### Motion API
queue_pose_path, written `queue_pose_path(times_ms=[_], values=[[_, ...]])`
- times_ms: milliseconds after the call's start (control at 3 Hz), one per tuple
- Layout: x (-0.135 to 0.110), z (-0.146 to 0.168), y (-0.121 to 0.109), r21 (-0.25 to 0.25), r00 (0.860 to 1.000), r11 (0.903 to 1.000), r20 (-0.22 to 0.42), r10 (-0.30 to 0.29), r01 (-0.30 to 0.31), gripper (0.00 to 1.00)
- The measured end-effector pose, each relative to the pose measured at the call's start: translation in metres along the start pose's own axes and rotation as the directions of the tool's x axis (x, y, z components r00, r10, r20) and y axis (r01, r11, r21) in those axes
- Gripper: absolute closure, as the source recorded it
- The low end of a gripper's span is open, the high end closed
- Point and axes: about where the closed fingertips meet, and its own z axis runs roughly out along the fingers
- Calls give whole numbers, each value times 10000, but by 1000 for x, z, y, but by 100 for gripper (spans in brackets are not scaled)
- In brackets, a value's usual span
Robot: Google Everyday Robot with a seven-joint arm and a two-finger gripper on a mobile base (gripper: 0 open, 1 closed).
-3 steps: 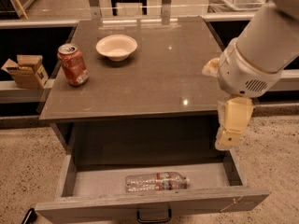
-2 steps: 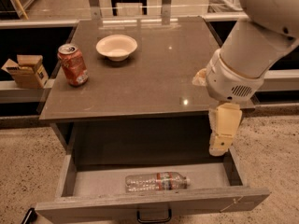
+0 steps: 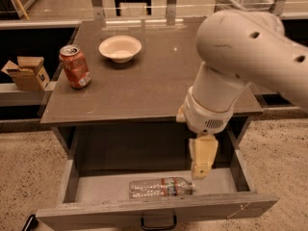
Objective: Pick water bottle from top drawer and place on counter
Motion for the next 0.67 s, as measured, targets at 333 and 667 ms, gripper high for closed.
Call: queue_pose_path(times_ms=[333,667], values=[[-15,32,9,-194,9994,9992,14,-341,341,36],[-27,61,17,-257,9983,9981,-132,-567,564,42]])
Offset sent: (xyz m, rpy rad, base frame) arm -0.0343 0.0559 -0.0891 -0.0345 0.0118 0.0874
